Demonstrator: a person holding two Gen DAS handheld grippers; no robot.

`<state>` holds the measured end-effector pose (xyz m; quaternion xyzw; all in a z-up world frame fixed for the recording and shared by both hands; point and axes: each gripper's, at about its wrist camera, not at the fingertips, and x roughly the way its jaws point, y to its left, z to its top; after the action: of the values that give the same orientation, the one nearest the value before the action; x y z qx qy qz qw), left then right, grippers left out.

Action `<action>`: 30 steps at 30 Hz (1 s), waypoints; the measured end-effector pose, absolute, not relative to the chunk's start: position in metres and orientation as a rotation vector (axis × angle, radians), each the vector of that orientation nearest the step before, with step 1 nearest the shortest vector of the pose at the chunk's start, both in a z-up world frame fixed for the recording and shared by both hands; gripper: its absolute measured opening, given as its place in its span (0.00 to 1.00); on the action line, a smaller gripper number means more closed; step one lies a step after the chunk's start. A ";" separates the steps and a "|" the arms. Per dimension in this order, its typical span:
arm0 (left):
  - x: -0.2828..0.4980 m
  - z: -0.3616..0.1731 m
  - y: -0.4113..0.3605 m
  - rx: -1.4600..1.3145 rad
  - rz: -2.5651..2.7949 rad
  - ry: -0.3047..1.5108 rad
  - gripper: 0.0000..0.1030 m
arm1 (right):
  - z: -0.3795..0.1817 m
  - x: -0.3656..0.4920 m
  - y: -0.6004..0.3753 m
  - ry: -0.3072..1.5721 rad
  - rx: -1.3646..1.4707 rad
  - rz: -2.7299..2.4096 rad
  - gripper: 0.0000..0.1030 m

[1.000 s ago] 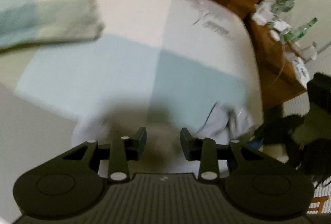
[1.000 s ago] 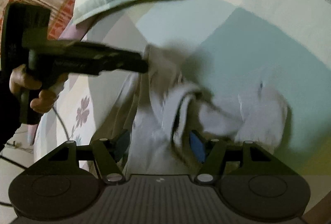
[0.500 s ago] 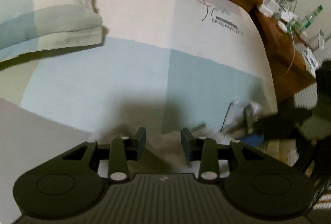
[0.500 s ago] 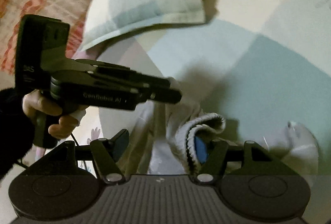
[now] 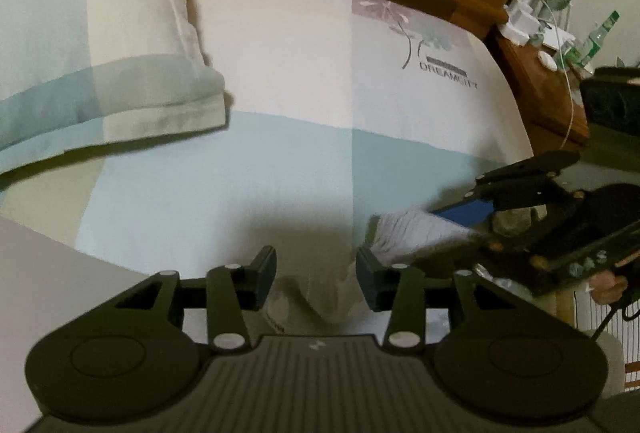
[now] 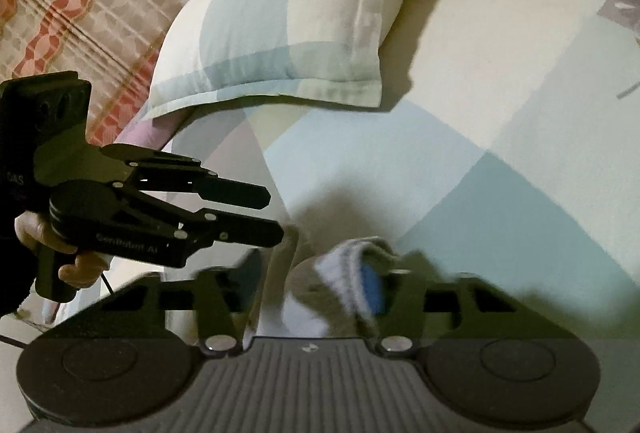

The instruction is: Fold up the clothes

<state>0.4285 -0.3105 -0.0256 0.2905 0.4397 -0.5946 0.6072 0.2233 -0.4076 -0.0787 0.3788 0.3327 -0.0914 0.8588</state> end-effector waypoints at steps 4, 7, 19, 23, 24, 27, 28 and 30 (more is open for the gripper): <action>0.424 -0.028 -0.318 0.699 -1.416 0.990 0.42 | -0.082 0.221 -0.405 0.740 0.720 -0.187 0.17; 0.417 -0.032 -0.323 0.735 -1.473 0.967 0.48 | -0.088 0.215 -0.397 0.785 0.664 -0.169 0.17; 0.363 -0.075 -0.362 1.109 -1.771 0.859 0.49 | -0.114 0.195 -0.386 0.872 0.660 -0.150 0.20; 0.354 -0.088 -0.373 1.197 -1.829 0.863 0.49 | -0.118 0.193 -0.388 0.866 0.681 -0.157 0.22; 0.352 -0.090 -0.376 1.212 -1.835 0.870 0.49 | -0.117 0.191 -0.388 0.863 0.689 -0.162 0.23; 0.343 -0.090 -0.376 1.284 -1.848 0.836 0.50 | -0.108 0.181 -0.389 0.845 0.699 -0.191 0.36; 0.338 -0.089 -0.375 1.314 -1.850 0.816 0.50 | -0.102 0.177 -0.389 0.838 0.694 -0.205 0.40; 0.327 -0.089 -0.372 1.372 -1.861 0.768 0.49 | -0.090 0.165 -0.389 0.820 0.674 -0.235 0.44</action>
<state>0.3272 -0.3721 -0.0892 0.5285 0.2959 -0.7168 0.3454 0.1647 -0.3891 -0.0902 0.3209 0.3900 -0.1118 0.8558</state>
